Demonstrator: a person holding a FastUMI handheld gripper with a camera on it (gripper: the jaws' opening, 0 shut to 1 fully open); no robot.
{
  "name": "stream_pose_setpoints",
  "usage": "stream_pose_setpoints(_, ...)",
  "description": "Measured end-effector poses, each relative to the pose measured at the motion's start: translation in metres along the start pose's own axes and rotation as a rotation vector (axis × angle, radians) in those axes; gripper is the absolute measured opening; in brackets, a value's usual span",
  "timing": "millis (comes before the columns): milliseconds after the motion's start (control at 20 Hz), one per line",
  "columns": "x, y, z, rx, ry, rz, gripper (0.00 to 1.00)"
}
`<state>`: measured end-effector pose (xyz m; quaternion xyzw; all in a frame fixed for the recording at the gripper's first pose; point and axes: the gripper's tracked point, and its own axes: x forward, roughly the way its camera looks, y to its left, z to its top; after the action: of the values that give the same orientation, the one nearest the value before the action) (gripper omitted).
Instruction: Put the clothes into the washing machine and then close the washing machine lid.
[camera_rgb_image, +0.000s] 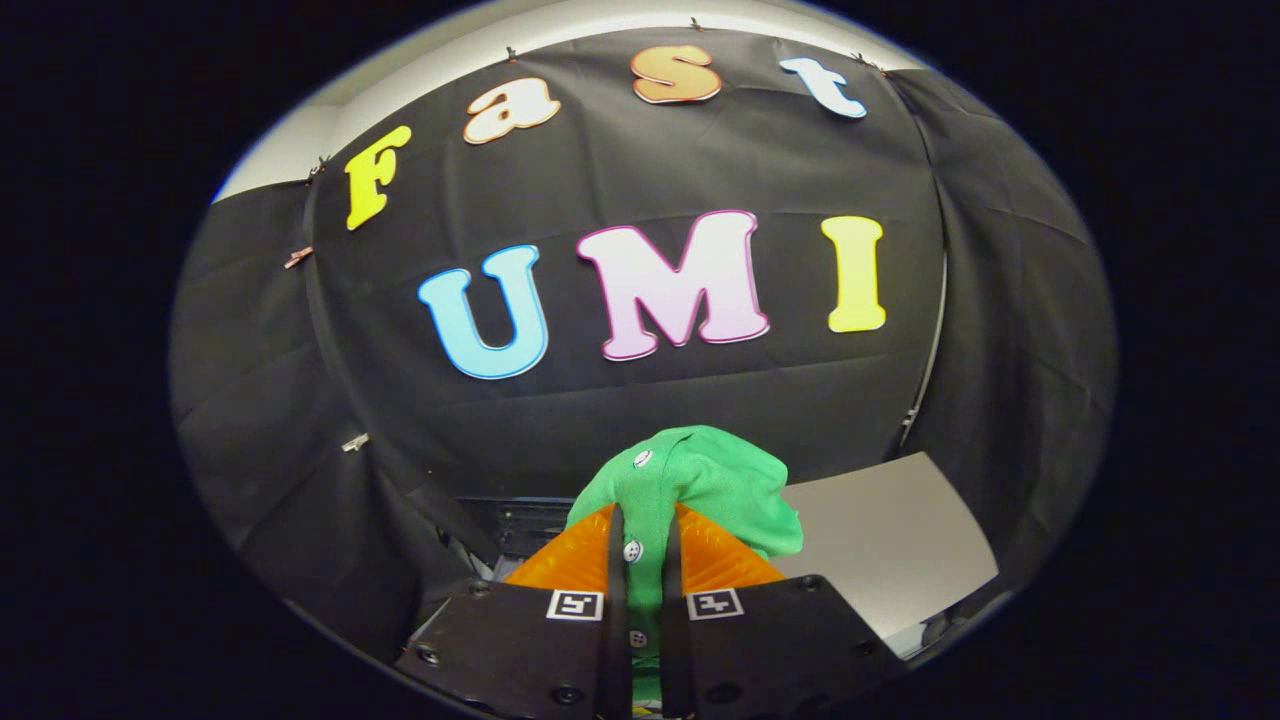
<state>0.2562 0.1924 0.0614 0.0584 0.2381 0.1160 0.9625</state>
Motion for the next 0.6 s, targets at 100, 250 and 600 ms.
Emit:
stream_pose_setpoints(100, 0.011, 0.029, -0.015, 0.023, 0.018, 0.036, 0.15)
stream_pose_setpoints(250, 0.029, 0.069, -0.044, 0.021, 0.055, 0.083, 0.16)
stream_pose_setpoints(600, 0.083, 0.12, -0.119, -0.037, 0.113, 0.107, 0.16)
